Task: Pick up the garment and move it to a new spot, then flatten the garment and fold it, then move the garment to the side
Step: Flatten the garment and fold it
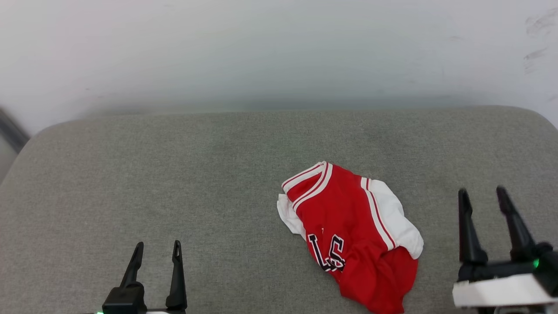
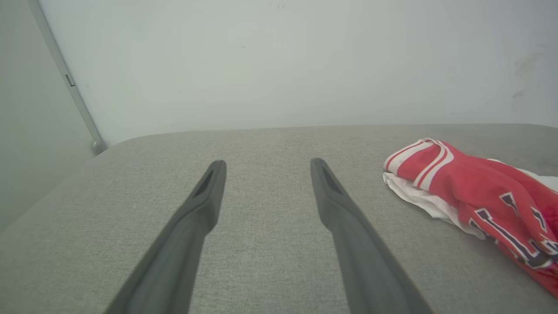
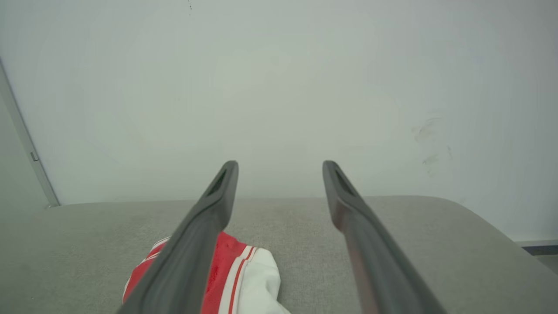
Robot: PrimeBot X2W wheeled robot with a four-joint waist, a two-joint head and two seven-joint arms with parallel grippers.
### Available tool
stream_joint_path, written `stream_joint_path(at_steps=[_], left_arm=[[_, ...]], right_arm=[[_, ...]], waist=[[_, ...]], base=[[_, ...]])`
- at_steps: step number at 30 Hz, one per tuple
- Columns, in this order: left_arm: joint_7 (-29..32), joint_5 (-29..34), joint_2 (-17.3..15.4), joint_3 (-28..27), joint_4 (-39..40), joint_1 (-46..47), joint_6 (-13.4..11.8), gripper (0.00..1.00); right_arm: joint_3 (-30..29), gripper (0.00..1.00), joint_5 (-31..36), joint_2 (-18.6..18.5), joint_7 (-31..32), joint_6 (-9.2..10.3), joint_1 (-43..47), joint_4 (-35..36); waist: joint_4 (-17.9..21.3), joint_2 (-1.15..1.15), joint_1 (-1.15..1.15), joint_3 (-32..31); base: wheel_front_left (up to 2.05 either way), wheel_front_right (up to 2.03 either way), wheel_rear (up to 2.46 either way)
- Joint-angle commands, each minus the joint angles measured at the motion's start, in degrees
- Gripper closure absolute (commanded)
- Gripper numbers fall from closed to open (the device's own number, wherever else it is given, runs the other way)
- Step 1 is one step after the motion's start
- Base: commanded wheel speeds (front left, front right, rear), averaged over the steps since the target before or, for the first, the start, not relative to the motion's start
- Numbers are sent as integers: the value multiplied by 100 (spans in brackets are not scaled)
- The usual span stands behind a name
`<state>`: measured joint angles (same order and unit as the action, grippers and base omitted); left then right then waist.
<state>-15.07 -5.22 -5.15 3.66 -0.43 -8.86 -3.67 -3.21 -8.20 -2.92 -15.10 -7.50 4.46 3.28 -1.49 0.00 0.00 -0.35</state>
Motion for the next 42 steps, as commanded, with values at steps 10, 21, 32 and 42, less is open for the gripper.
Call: stream_joint_path(at_steps=[10, 21, 32, 42], left_arm=[[-15, 129, 135, -214, -9, 161, 117, 0], [-15, 147, 207, -163, -2, 429, 160, 0], [-15, 103, 229, 45, 104, 810, 63, 0], [-15, -55, 230, 366, 63, 1251, -75, 0]], right_arm=[[506, 0, 923, -558, -9, 3, -2363, -402], [2993, 0, -1169, -2534, 3270, 3, -4132, -2026], [5141, 0, -3485, -3720, 5694, 3, -5019, -2037], [6317, 0, -3841, -3309, 5547, 2, -5161, -2921]], waist=[[60, 0, 0, 181], [11, 0, 0, 563], [-177, 0, 0, 1195], [-427, 0, 0, 1849]], base=[[0, 0, 0], [0, 0, 0], [0, 0, 0], [0, 0, 0]])
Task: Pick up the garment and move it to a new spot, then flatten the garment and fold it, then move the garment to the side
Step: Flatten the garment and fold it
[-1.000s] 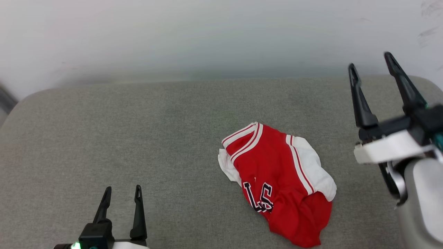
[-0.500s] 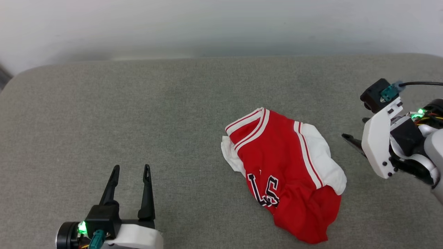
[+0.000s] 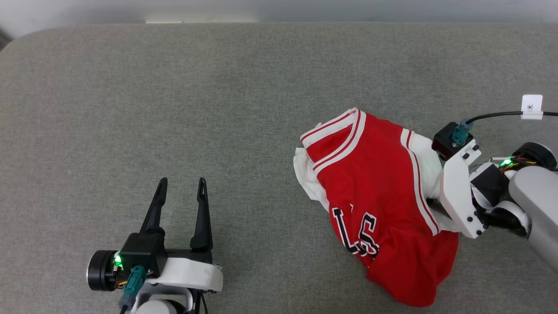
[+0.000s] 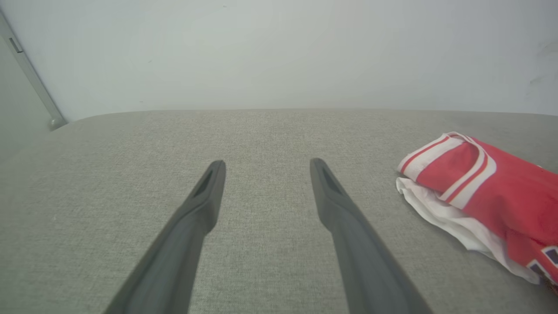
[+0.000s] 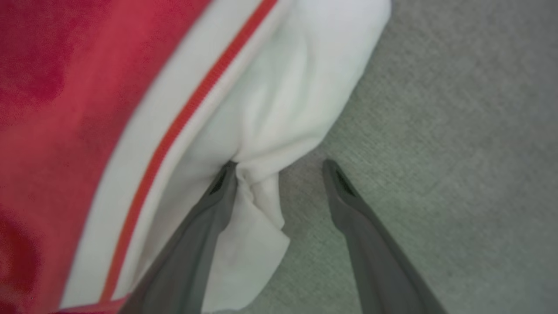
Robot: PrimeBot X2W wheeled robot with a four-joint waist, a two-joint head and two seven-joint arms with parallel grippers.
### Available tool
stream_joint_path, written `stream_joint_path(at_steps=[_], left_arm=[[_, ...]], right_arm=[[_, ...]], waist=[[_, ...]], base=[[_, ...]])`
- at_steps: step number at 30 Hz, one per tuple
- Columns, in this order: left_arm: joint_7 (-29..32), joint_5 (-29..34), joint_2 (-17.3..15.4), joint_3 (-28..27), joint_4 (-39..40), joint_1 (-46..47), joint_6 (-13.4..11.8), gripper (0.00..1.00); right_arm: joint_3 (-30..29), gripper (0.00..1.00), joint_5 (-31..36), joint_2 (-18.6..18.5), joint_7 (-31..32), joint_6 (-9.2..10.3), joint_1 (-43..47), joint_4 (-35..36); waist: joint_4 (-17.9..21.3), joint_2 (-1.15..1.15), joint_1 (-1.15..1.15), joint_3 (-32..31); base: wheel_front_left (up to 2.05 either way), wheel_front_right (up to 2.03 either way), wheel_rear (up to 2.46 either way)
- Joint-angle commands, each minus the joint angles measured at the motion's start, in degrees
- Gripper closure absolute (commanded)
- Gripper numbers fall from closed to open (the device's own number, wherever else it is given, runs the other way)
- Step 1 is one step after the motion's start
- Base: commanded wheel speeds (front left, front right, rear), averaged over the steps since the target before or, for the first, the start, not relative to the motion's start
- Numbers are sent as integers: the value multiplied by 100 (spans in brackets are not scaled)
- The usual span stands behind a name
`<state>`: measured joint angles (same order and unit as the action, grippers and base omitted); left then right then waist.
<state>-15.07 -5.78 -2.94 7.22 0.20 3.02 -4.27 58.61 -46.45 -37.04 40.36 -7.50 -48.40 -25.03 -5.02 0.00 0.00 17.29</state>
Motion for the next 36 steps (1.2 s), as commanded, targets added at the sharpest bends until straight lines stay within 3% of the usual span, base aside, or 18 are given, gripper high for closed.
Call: stream_joint_path(at_steps=[1, 4, 5, 6, 7, 13, 17, 26, 29, 36], left_arm=[[-15, -16, 10, 25, -11, 84, -29, 0], [-15, -41, 9, 28, -46, 119, -74, 0], [-15, -36, 8, 25, -60, 116, -87, 0], [-15, -30, 9, 15, -70, 101, -91, 0], [-15, -25, 8, 4, -85, 74, -105, 0], [-15, -15, 9, -119, -79, -141, -173, 0], [-15, 44, 8, -183, -74, -310, -154, 0], [-15, 63, 8, -249, 23, -522, -166, 0], [-15, 82, 8, -272, 57, -559, -160, 0], [-15, 161, 8, -240, -27, -472, -90, 0]], right_arm=[[264, 0, -43, 203, -49, 2, 199, -169], [564, 0, -83, 370, -313, 3, 272, -376], [602, 26, -94, 396, -465, 4, 238, -432], [613, 81, -109, 413, -608, 6, 176, -462], [614, 100, -114, 404, -780, 6, 95, -478], [239, 100, -298, -98, -1757, 4, -489, -395], [187, 100, -399, -379, -2057, 3, -502, -241], [-212, 100, -1003, -1305, -2270, 4, 501, -95], [-302, 100, -1226, -1305, -2216, 4, 1054, -241], [-303, 100, -1459, -782, -2170, 6, 2056, -977]], waist=[[-89, 0, 0, 115], [-91, 0, 0, 150], [-81, 0, 0, 137], [-68, 0, 0, 108], [-52, 0, 0, 66], [150, 0, 0, -287], [306, 0, 0, -518], [412, 0, 0, -741], [450, 0, 0, -731], [437, 0, 0, -715]], base=[[0, 0, 0], [0, 0, 0], [0, 0, 0], [0, 0, 0], [0, 0, 0], [0, 0, 0], [0, 0, 0], [0, 0, 0], [0, 0, 0], [0, 0, 0]])
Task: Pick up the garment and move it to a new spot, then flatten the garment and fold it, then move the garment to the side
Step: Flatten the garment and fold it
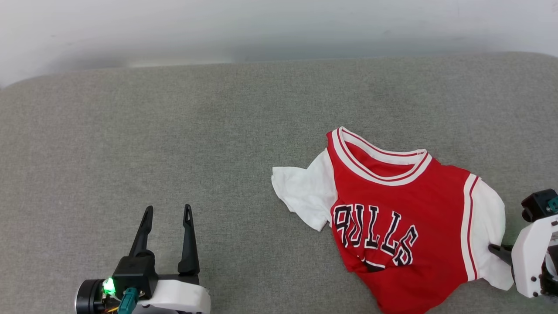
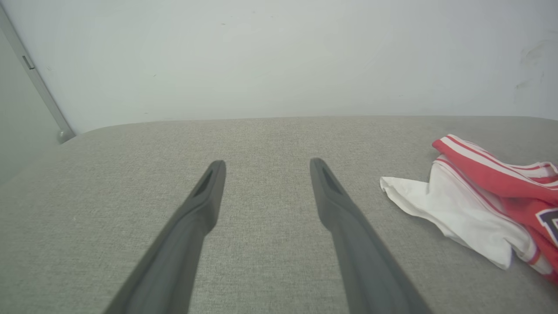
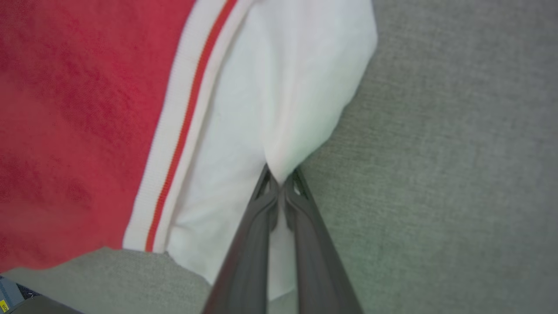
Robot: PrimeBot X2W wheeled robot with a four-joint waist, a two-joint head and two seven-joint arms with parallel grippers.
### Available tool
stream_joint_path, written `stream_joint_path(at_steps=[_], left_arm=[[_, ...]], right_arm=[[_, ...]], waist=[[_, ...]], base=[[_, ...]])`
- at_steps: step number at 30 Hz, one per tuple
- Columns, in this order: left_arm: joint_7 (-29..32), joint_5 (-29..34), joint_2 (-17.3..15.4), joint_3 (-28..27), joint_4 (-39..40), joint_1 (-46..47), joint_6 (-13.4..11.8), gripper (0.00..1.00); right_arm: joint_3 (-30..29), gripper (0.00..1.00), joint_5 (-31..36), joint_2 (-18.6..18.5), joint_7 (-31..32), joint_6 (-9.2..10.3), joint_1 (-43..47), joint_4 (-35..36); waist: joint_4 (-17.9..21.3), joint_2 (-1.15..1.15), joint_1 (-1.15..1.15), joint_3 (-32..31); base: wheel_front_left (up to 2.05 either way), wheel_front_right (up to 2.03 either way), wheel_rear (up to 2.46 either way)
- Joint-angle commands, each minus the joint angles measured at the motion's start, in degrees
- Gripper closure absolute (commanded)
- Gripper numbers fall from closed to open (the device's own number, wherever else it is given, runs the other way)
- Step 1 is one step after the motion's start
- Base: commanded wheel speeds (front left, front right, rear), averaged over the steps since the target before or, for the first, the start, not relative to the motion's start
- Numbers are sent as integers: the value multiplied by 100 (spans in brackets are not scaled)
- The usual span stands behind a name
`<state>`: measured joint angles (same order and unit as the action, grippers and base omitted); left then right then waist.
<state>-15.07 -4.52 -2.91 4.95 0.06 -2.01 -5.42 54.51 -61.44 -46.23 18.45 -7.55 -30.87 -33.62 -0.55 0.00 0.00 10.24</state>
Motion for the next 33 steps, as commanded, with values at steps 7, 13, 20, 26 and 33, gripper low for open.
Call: stream_joint_path(at_steps=[7, 13, 20, 26, 33], left_arm=[[-15, 148, -24, -129, -115, 44, 127, 0], [-15, 205, -143, -256, -161, 159, 241, 0], [-15, 235, -342, -386, -260, 521, 390, 0], [-15, 265, -530, -360, -526, 1004, 574, 0], [77, 201, -721, -154, -1040, 1922, 917, 0]], right_arm=[[-413, 0, 430, 280, -1098, 10, -25, -365], [-1309, 0, 1276, 530, -2587, 8, -344, -621], [-3339, 0, 2999, 1300, -3364, 8, -291, -104], [-5119, 0, 4592, 2567, -3363, 9, 922, 1842], [-5464, 0, 5261, 3448, -3363, 8, 1942, 3139]], waist=[[45, 0, 0, -248], [133, 0, 0, -395], [219, 0, 0, -380], [276, 0, 0, -290], [284, 0, 0, -185]], base=[[0, 0, 0], [0, 0, 0], [0, 0, 0], [0, 0, 0], [0, 0, 0]])
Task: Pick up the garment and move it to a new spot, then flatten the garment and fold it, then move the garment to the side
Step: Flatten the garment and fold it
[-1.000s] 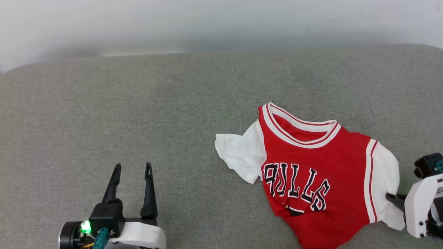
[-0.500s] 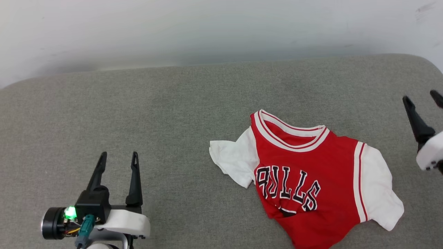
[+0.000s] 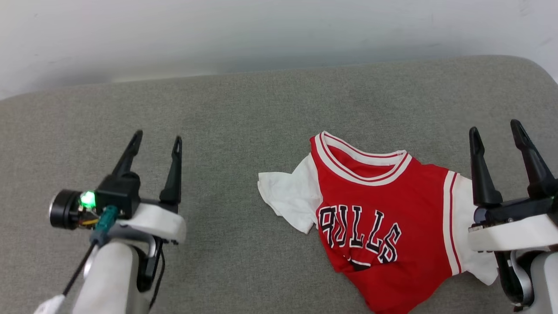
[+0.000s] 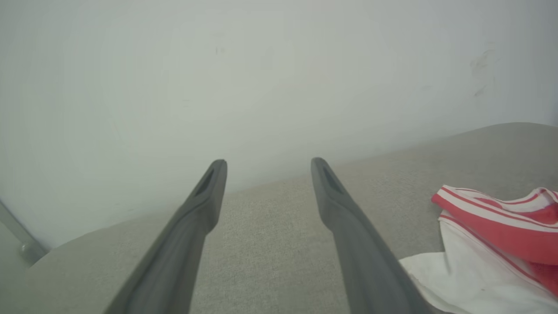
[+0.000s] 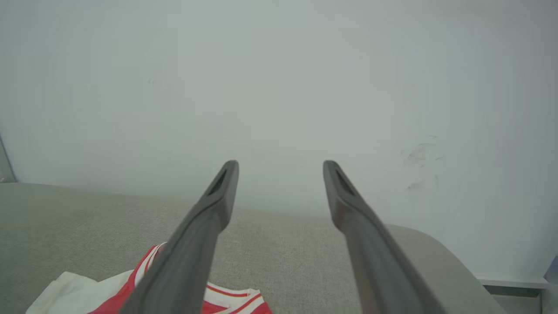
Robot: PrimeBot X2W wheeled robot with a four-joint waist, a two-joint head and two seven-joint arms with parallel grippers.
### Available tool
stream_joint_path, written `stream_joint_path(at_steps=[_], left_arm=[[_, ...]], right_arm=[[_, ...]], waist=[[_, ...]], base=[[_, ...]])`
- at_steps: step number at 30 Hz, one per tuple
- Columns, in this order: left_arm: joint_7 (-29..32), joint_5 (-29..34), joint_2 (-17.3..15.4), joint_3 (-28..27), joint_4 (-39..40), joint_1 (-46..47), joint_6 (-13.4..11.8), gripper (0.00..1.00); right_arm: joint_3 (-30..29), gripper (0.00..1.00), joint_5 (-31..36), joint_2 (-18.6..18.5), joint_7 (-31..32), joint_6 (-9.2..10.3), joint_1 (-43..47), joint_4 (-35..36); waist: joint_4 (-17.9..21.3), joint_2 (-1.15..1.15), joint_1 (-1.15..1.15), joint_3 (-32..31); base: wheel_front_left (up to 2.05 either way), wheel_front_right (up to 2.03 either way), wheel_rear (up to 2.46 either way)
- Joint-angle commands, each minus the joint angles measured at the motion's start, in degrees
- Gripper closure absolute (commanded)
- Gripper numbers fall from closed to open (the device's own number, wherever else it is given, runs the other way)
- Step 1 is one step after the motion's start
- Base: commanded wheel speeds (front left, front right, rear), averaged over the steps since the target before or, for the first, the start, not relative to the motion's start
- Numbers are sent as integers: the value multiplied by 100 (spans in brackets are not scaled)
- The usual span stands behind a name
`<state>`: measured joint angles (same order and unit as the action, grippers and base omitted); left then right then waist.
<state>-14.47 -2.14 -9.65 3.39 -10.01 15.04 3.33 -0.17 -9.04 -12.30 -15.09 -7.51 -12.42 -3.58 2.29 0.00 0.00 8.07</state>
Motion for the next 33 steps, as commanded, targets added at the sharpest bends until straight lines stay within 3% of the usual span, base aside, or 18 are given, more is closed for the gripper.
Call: stream_joint_path(at_steps=[1, 7, 11, 24, 33], left_arm=[[75, -73, -65, 58, -83, 407, 109, 0], [768, -198, -318, 568, -442, 1626, 364, 0], [1411, -456, -460, 1007, -652, 2210, 398, 0], [4887, -3471, -1849, 4684, -678, 4334, 404, 0], [6198, -4829, -2395, 6476, -445, 5360, 404, 0]], right_arm=[[-29, 0, 47, 136, -10, 4, 148, 319], [-54, 0, 148, 409, -10, 4, 444, 824], [-56, 0, 179, 479, -9, 4, 445, 947], [117, 0, 338, 593, -10, 4, 183, 1080], [303, 0, 385, 618, -11, 4, -171, 1015]], waist=[[-1, 0, 0, 62], [56, 0, 0, 279], [107, 0, 0, 401], [416, 0, 0, 1092], [633, 0, 0, 1510]], base=[[0, 0, 0], [0, 0, 0], [0, 0, 0], [0, 0, 0], [0, 0, 0]])
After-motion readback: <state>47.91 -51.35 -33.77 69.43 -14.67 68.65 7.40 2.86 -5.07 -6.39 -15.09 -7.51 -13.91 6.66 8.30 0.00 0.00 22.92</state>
